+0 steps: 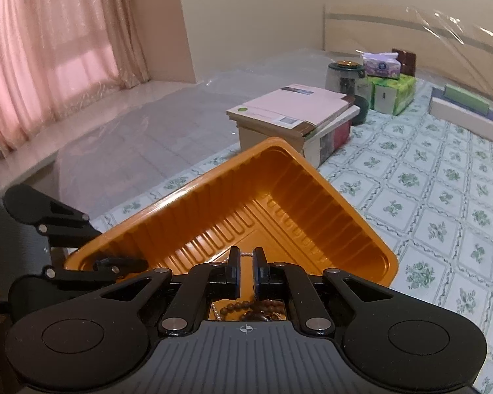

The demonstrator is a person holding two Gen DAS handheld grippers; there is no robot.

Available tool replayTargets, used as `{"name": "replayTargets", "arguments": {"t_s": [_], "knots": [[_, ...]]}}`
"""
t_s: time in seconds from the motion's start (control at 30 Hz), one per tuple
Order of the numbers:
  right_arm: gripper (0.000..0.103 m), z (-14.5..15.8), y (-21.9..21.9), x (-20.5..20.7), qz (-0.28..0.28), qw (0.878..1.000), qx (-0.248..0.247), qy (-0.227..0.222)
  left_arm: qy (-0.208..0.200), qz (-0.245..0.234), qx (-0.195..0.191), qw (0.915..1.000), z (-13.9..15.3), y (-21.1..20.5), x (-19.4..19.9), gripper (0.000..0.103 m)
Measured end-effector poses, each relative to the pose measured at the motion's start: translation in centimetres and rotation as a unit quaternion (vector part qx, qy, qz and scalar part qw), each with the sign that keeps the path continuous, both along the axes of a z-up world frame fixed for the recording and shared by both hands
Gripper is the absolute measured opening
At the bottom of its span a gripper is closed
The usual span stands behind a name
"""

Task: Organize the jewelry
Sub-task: 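Lower the dark bead bracelet into the tray with the right tool, release, then move the right tool back to the long black bead necklace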

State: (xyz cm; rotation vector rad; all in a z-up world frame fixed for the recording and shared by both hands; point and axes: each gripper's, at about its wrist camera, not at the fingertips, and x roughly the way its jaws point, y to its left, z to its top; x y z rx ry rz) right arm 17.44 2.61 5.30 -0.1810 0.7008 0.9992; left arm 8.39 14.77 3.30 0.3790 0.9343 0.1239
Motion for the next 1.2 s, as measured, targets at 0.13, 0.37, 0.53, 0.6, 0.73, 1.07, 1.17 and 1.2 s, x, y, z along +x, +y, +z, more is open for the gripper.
{"name": "replayTargets", "arguments": {"t_s": [0.13, 0.37, 0.53, 0.6, 0.73, 1.07, 1.17, 1.2], "knots": [[0.009, 0.2, -0.9, 0.3, -0.018, 1.000, 0.002, -0.005, 0.000, 0.000, 0.000, 1.0000, 0.0, 0.0, 0.0, 0.006], [0.045, 0.2, -4.8, 0.8, -0.068, 0.998, 0.016, -0.002, 0.000, 0.000, 0.000, 1.0000, 0.0, 0.0, 0.0, 0.006], [0.049, -0.9, -9.5, 1.0, -0.120, 0.993, 0.017, 0.011, 0.000, 0.000, 0.001, 1.0000, 0.0, 0.1, 0.0, 0.006], [0.049, -1.6, -11.7, 1.1, -0.146, 0.989, 0.007, 0.015, 0.000, 0.000, 0.001, 1.0000, 0.0, 0.1, 0.0, 0.006], [0.050, -3.1, -15.6, 1.2, -0.196, 0.980, -0.018, 0.018, -0.001, 0.000, 0.003, 1.0000, 0.1, 0.1, -0.1, 0.006], [0.049, -5.9, -20.8, 1.2, -0.246, 0.967, -0.055, 0.026, 0.000, 0.001, 0.005, 1.0000, 0.1, 0.0, 0.0, 0.006], [0.049, -6.7, -20.5, 2.2, -0.243, 0.968, -0.049, 0.042, 0.001, 0.001, 0.007, 1.0000, 0.2, -0.1, 0.0, 0.006], [0.046, -7.0, -20.6, 2.6, -0.245, 0.967, -0.043, 0.054, 0.001, 0.001, 0.008, 1.0000, 0.2, -0.1, 0.0, 0.006]]}}
